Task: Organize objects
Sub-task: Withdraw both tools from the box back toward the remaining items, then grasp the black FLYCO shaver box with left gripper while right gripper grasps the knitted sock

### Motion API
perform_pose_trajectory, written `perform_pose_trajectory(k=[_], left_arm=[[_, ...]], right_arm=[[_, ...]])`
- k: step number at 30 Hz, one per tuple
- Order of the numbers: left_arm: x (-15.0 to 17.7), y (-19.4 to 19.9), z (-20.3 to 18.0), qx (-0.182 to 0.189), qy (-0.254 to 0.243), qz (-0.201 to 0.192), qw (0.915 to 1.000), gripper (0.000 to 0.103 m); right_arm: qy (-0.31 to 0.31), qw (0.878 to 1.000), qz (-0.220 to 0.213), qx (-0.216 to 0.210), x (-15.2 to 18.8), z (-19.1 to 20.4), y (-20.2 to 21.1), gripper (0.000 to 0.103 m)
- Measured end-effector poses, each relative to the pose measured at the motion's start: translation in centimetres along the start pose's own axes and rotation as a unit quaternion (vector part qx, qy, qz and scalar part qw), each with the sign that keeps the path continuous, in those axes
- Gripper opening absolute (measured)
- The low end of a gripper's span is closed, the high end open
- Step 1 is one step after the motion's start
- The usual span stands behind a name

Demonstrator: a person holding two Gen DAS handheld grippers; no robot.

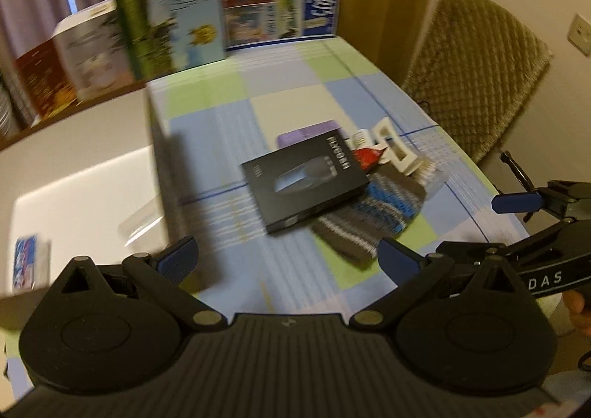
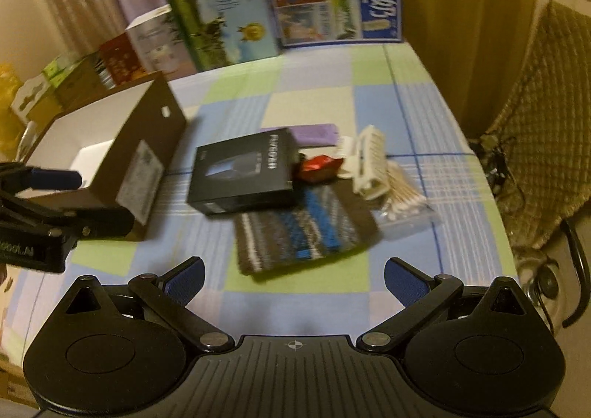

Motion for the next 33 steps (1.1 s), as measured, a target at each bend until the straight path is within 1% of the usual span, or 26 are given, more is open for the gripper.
perform_pose_trajectory(k=[2,5,6,7,9,11,14,18,20,21,22,23,24,25,27,29,31,33], left_arm=[[-0.7,-1.1,-0.5,0.003,-0.016,0.001,0.9999,0.102],[-1.6,-3.0,-0.9,0.002,-0.038,0.015,0.9991,0.102],[-1.8,-3.7,-1.0,0.001,-0.048,0.020,0.9987,0.102],[-1.9,-4.2,-1.0,0.002,-0.056,0.023,0.9982,0.102],[-2.1,-5.4,-1.0,-0.002,-0.069,0.035,0.9970,0.101],[-2.3,-6.4,-0.8,-0.002,-0.074,0.043,0.9963,0.101],[-2.6,-7.8,-0.6,-0.002,-0.076,0.055,0.9956,0.101],[-3.3,-9.5,-0.5,-0.002,-0.082,0.067,0.9943,0.101],[-3.5,-10.3,-0.5,0.001,-0.091,0.075,0.9931,0.101],[-3.7,-10.7,-0.6,0.002,-0.097,0.077,0.9923,0.101],[-3.9,-11.1,-0.6,0.003,-0.103,0.080,0.9915,0.101],[-4.1,-11.5,-0.8,0.008,-0.113,0.083,0.9901,0.101],[-4.2,-11.8,-1.0,0.011,-0.123,0.085,0.9886,0.101],[-4.3,-12.2,-1.2,0.011,-0.134,0.086,0.9872,0.101],[-4.5,-13.0,-1.6,0.020,-0.158,0.091,0.9830,0.102],[-4.5,-13.9,-2.1,0.032,-0.183,0.103,0.9772,0.102],[-4.4,-14.7,-2.5,0.035,-0.207,0.104,0.9722,0.102],[-4.1,-15.6,-3.1,0.038,-0.238,0.108,0.9644,0.102]], right_arm=[[-0.004,1.000,0.004,0.000,0.2,-0.2,-0.6,0.101],[-0.004,1.000,0.011,0.002,0.6,-0.1,-1.7,0.100],[-0.006,1.000,0.012,-0.002,0.7,-0.1,-2.1,0.093],[-0.015,1.000,0.016,-0.007,0.8,-0.2,-2.7,0.081],[-0.048,0.998,0.029,-0.022,0.8,-0.7,-3.9,0.071],[-0.092,0.995,0.033,-0.026,0.8,-1.7,-5.0,0.068],[-0.164,0.985,0.035,-0.040,0.7,-3.3,-6.2,0.066],[-0.254,0.965,0.041,-0.060,1.2,-4.8,-7.8,0.065],[-0.293,0.953,0.034,-0.066,1.3,-5.5,-8.5,0.064],[-0.309,0.948,0.029,-0.069,1.3,-5.8,-8.8,0.061],[-0.320,0.944,0.024,-0.069,1.2,-6.0,-9.0,0.052],[-0.326,0.943,0.022,-0.069,1.1,-6.2,-9.3,0.046],[-0.329,0.942,0.022,-0.068,1.0,-6.3,-9.4,0.034],[-0.331,0.941,0.023,-0.066,1.0,-6.4,-9.5,0.021],[-0.326,0.943,0.018,-0.064,1.0,-6.6,-9.3,0.009],[-0.306,0.950,0.007,-0.060,0.9,-6.4,-8.4,0.007],[-0.268,0.962,-0.003,-0.049,0.7,-5.8,-7.4,0.006],[-0.230,0.972,-0.010,-0.038,0.2,-5.2,-6.5,0.006]])
Point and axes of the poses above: each gripper's, at about its wrist camera, not at the fingertips, and y roughly against the way its jaws point, z to its left, x to its underside, the point moved 4 cm from there along -y, roughly the way its jaws point, and after that the axes turned 2 degrees about -z, right-handed, at the moved point
